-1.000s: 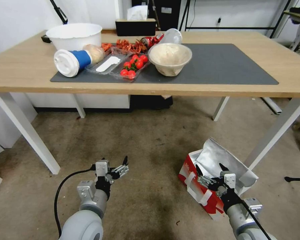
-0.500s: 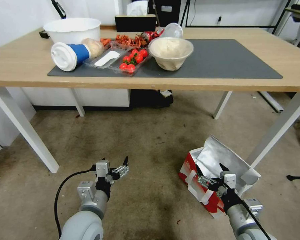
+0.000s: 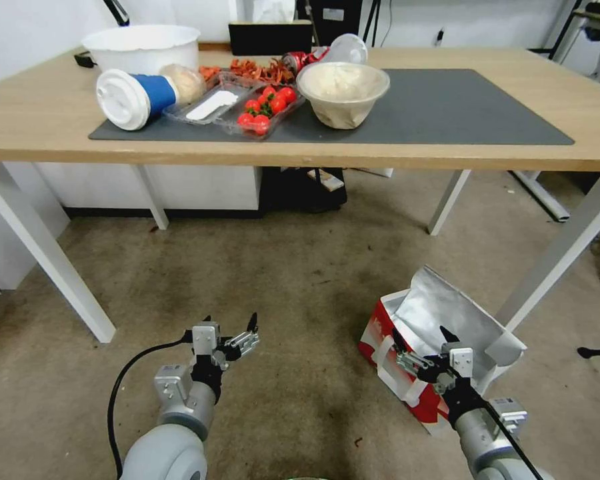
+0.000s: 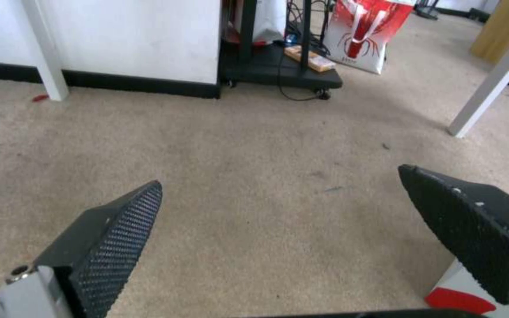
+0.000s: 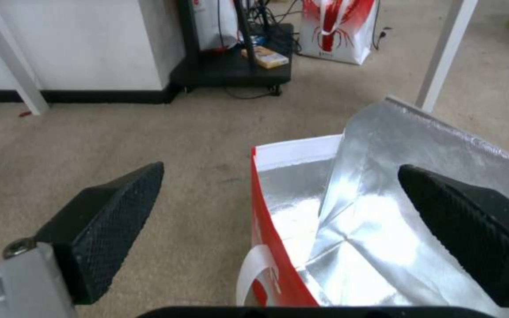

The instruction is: Pick up the food delivery bag from the floor and place it on the table.

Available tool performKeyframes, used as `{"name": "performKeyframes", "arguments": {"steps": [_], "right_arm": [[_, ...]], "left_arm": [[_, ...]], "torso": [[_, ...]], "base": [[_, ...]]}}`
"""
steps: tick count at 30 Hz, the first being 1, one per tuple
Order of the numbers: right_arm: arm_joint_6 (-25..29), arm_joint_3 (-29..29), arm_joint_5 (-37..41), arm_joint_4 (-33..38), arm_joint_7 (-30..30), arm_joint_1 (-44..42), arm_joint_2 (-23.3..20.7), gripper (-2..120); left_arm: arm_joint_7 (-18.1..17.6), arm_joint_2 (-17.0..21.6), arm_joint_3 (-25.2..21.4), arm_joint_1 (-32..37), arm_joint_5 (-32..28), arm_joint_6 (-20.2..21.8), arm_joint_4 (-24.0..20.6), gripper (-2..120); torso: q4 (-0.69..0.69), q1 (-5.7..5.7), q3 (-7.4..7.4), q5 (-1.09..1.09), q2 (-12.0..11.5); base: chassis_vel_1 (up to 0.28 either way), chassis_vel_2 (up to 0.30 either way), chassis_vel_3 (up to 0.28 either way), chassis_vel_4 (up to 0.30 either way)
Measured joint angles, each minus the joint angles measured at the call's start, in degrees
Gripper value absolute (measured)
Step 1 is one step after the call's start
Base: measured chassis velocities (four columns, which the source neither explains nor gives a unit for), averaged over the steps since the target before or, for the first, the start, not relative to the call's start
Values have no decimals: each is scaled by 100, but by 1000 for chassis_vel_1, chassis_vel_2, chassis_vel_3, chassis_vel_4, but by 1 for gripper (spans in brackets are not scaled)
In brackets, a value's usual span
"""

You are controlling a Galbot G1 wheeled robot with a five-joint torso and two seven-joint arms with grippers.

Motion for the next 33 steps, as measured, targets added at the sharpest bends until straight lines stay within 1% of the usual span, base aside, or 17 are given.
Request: {"name": "performKeyframes", "arguments": {"steps": [4,7,8,11,13,15,22,33], "right_arm": [[3,11,-16,1,-15,-11,0,100],[7,14,-30,5,-29,-20,0,100],[7,14,-30,5,-29,-20,0,100],[12,20,-51,28,-35,-25,0,100],[13,21,-55,37,-35,-26,0,100],[13,25,-73,64,-36,-26,0,100],[62,33,-123,76,-31,-23,0,100],[141,43,-168,77,-22,-20,0,100]], "left_arm": [[5,-4,0,-7,-38,0,0,100],[16,-6,8,-7,-57,-4,6,100],[16,-6,8,-7,-57,-4,6,100],[16,-10,16,-30,-62,-4,19,100],[16,-10,17,-34,-64,-5,21,100],[15,-10,18,-43,-73,-4,40,100],[15,-8,19,-62,-80,-4,65,100],[10,-1,21,-60,-80,-6,76,100]], "torso": [[0,-4,-56,0,-59],[0,-8,-152,0,-161],[0,-8,-152,0,-161],[0,-18,-234,0,-251],[0,-18,-255,0,-273],[0,-17,-328,0,-343],[0,-34,-341,0,-437],[0,-38,-341,0,-433]], "base": [[0,0,0,0],[0,0,0,0],[0,0,0,0],[0,0,0,0],[0,0,0,0],[0,0,0,0],[0,0,0,0],[0,0,0,0]]}}
